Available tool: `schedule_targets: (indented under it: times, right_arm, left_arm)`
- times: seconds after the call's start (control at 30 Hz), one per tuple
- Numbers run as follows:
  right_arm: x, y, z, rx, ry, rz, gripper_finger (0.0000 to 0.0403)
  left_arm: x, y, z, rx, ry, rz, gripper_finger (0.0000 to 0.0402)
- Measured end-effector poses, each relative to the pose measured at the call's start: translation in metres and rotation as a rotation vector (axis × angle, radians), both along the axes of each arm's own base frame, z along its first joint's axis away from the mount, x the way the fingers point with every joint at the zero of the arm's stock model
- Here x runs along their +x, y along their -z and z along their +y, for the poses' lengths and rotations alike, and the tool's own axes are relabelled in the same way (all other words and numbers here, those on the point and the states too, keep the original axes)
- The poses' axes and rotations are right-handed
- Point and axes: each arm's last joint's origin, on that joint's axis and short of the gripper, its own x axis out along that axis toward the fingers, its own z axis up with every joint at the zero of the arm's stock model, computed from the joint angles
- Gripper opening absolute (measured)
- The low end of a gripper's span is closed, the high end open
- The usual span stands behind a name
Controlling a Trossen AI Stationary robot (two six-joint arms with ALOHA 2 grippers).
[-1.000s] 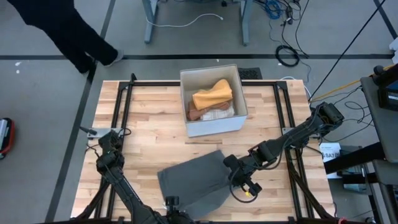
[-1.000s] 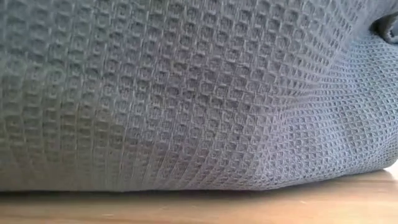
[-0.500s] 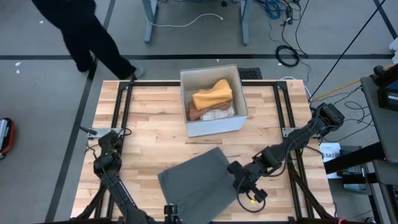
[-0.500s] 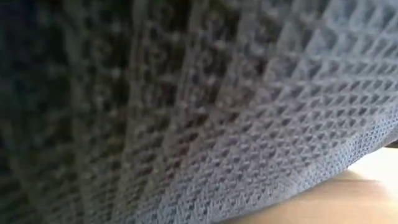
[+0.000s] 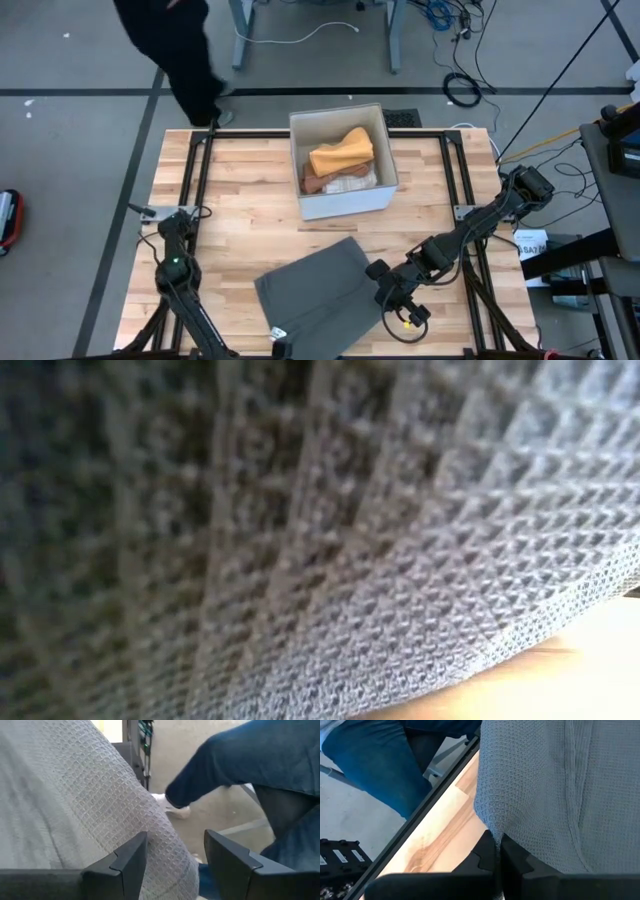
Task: Fold towel
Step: Fold the orange towel
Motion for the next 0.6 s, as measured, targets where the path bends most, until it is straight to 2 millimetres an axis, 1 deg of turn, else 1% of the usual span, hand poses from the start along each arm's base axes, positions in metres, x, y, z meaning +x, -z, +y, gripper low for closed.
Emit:
schedule_targets:
  times: [0.2,0.33,0.43,0.6]
  right_arm:
    - [0.000,0.000,0.000,0.000,0.000,0.000,0.0000]
    - [0.000,0.000,0.000,0.001,0.000,-0.002,0.0000]
    - [0.001,0.000,0.000,0.003,0.000,-0.006,0.0000]
    - [0.001,0.000,0.000,0.004,-0.001,-0.008,0.0000]
  left_arm:
    - [-0.007,-0.001,-0.004,0.037,-0.049,-0.068,0.0202]
    - [-0.004,0.012,-0.003,0.053,-0.061,-0.040,0.0202]
    - [0.001,0.022,0.001,0.081,-0.065,-0.002,0.0202]
    - [0.009,0.024,0.014,0.110,-0.100,0.040,0.0195]
